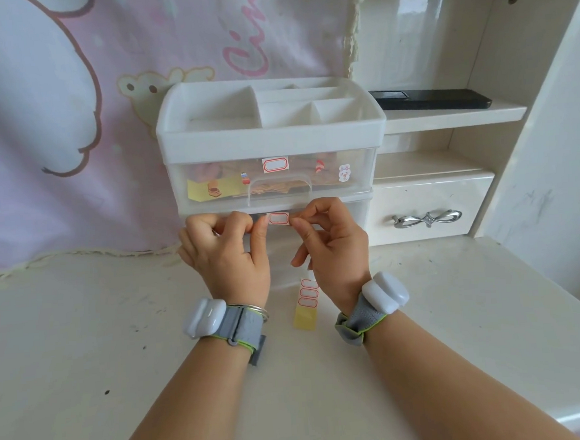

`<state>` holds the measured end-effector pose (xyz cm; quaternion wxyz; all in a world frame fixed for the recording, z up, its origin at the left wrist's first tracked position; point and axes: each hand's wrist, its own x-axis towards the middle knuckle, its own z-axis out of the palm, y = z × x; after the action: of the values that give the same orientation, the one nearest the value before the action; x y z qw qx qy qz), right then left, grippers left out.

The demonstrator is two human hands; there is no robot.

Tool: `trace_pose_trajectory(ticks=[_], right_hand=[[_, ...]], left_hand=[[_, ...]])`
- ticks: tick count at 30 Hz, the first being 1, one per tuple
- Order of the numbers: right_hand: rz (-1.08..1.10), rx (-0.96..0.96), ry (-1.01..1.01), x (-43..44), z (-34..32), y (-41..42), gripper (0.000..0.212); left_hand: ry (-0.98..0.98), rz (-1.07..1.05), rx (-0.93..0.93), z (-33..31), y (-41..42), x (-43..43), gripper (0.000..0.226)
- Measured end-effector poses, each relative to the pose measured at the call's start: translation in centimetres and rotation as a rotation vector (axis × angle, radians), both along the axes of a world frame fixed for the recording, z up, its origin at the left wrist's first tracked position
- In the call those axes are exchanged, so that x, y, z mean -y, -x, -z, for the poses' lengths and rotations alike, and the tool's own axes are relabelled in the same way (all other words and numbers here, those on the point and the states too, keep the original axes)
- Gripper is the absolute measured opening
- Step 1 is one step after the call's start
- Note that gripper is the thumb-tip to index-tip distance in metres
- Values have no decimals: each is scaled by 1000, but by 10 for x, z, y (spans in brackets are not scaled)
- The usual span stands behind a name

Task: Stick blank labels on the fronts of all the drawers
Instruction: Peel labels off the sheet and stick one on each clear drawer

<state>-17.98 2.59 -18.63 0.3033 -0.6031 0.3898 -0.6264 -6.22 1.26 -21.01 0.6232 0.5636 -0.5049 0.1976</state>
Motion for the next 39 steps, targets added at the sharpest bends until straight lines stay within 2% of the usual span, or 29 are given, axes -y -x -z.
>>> trace_pose_trajectory(ticks=[11,15,20,31,39], right_hand=[[63,-10,50,0,3,-2,23],[100,-34,65,0,3,0,27],[157,-1,22,4,2,10,27],[199,-15,58,13,12,14,16],[211,-48,87,17,14,18,18]], left_hand=[[16,-36,-13,3,3,6,31],[20,-62,-5,2,6,6,31],[34,-57,1,0,12,6,27],[-15,-68,-68,-4,24,6,44],[-23,14,-62,-7,13,5,42]])
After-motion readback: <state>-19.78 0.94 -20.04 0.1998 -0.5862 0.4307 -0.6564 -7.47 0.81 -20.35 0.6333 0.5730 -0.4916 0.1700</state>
